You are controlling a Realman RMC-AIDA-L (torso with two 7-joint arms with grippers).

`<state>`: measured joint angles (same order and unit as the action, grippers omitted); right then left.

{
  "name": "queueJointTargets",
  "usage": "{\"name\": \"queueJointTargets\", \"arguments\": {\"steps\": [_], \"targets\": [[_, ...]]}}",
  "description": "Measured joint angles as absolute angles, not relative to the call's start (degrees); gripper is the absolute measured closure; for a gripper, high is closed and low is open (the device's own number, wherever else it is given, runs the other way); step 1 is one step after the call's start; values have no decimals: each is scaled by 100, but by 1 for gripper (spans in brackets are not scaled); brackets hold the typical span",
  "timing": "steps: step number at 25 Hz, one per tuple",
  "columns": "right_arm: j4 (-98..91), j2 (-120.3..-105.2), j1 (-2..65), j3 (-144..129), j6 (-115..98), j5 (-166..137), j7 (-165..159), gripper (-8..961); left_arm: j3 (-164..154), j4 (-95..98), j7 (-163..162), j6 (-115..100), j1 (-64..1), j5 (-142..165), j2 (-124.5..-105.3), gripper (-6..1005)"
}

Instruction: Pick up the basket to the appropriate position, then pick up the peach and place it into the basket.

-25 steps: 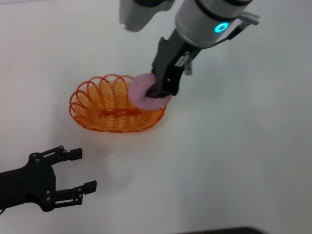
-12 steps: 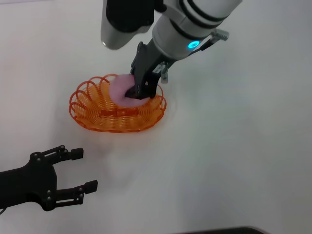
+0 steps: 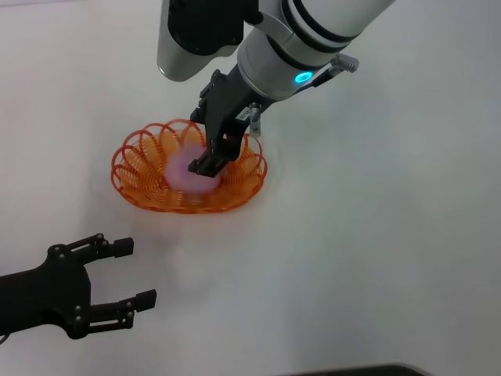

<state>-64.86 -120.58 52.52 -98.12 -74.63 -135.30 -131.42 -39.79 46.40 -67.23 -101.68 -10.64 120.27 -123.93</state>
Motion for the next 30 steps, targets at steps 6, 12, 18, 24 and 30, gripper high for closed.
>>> {"name": "queueJointTargets", "arguments": {"steps": [6, 12, 18, 24, 30], "targets": [[-6493, -12038, 5149, -9721, -7409, -13307, -13102, 116, -3982, 4641, -6724, -10169, -1061, 12033, -12392, 144], [-6725, -12002, 4672, -9070, -7516, -12715, -12646, 29, -3982, 4641, -6724, -10172, -1054, 12033, -12392, 145], [-6981, -11977, 3897, -7969, -8137, -12257, -11936, 16, -3939, 4641, -6724, -10231, -1045, 12033, -12393, 145], [-6981, -11970, 2960, -6750, -9018, -11454, -10895, 16, -3926, 4658, -6739, -10239, -1034, 12032, -12392, 145], [-6624, -11978, 2100, -6125, -9138, -10991, -9832, 17, -3920, 4661, -6750, -10245, -1029, 12032, -12393, 145]]}}
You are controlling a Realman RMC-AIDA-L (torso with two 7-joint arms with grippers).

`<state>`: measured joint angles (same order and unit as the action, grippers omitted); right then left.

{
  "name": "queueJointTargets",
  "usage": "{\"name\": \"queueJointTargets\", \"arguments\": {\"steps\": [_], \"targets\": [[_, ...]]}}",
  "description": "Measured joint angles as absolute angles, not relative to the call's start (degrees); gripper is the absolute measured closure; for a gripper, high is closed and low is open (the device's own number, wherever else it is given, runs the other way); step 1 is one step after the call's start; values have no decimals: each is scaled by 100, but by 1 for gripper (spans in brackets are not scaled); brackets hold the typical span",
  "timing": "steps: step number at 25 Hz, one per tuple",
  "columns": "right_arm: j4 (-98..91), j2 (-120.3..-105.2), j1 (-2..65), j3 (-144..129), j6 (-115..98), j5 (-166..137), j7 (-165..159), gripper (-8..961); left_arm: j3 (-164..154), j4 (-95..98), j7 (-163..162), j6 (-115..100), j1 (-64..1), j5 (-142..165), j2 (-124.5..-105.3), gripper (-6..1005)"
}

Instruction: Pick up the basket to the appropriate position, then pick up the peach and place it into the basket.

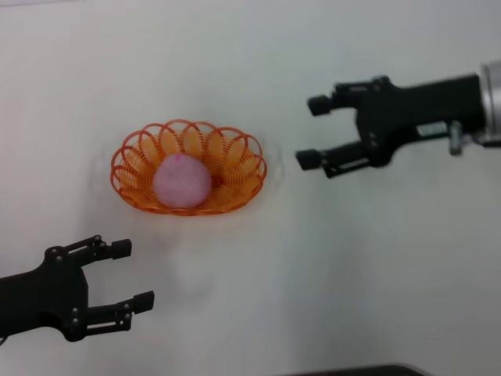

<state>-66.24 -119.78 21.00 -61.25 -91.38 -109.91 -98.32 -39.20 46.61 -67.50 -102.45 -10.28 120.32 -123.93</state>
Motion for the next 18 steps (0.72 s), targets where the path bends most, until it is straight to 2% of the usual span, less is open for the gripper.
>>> {"name": "queueJointTargets", "arguments": {"steps": [18], "targets": [[-4033, -11970, 1769, -5594, -9095, -11048, -6874, 18, -3839, 4593, -6728, -10198, -1010, 12038, -12375, 145]]}}
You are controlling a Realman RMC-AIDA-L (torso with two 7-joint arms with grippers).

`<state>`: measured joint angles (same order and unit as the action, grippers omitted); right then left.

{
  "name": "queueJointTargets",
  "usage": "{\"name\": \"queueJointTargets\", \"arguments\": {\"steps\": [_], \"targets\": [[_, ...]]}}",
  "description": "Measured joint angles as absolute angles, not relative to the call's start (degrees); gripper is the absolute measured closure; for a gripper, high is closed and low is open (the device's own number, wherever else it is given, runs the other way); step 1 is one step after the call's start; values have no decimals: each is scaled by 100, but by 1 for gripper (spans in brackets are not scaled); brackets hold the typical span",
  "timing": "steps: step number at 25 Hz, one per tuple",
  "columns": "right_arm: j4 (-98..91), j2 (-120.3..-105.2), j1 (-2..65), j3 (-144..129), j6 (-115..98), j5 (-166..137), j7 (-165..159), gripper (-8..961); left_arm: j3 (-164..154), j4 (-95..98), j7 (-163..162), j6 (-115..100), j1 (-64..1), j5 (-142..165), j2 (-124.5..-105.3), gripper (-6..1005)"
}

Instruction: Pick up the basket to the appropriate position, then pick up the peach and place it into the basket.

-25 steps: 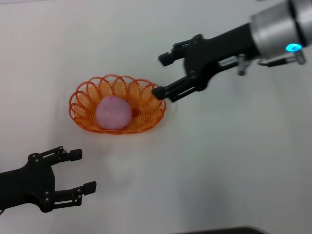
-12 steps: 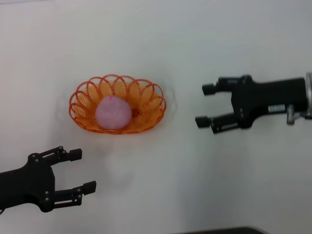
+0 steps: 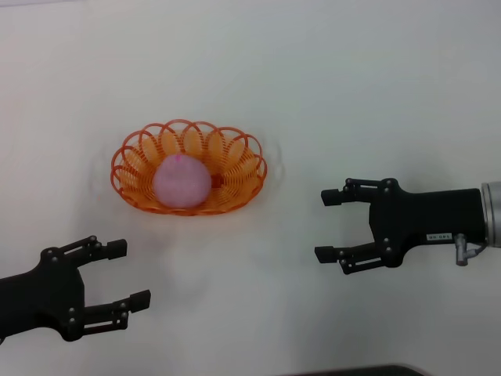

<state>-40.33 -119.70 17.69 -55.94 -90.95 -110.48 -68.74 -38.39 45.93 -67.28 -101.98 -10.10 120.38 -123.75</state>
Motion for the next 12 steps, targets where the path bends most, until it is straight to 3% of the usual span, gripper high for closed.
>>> {"name": "queueJointTargets", "arguments": {"steps": [12], "targets": [[-3986, -11945, 1690, -5544, -9056, -11079, -6856, 18, -3788, 4586, -6702, -10168, -999, 12114, -12375, 145]]}}
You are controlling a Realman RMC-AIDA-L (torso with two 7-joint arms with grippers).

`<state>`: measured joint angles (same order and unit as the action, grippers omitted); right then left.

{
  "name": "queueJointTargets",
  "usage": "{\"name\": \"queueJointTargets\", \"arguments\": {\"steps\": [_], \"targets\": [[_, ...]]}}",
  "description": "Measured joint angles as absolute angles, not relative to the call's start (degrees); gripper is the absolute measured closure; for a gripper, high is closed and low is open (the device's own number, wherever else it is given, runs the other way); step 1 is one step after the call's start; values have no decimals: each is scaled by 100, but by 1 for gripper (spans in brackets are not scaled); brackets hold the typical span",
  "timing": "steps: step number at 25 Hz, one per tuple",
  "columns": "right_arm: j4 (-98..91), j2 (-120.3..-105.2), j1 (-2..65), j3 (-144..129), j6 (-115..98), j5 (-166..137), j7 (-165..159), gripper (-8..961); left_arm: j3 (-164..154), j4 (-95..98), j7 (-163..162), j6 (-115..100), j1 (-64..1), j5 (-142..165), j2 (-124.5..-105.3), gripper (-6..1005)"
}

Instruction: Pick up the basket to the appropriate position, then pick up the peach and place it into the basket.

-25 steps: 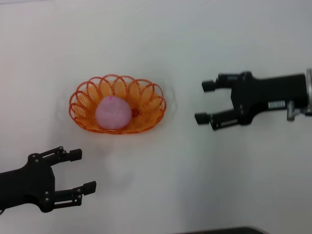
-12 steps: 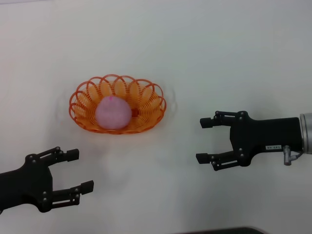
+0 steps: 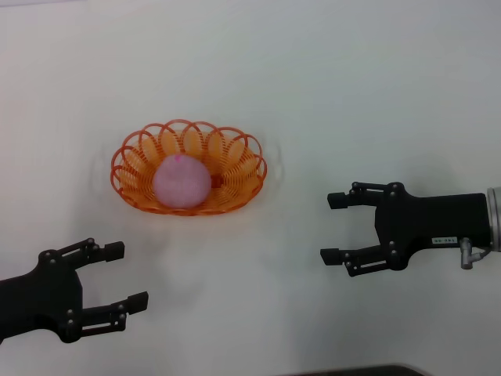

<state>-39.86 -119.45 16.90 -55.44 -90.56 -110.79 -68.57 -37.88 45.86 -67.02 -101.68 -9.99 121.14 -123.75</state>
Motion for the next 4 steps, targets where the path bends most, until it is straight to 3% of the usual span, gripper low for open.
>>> {"name": "queueJointTargets", "arguments": {"steps": [4], "targets": [[-3976, -11930, 1670, -5410, -9048, -11079, -6834, 18, -3770, 4579, -6698, -10168, -993, 12120, -12375, 145]]}}
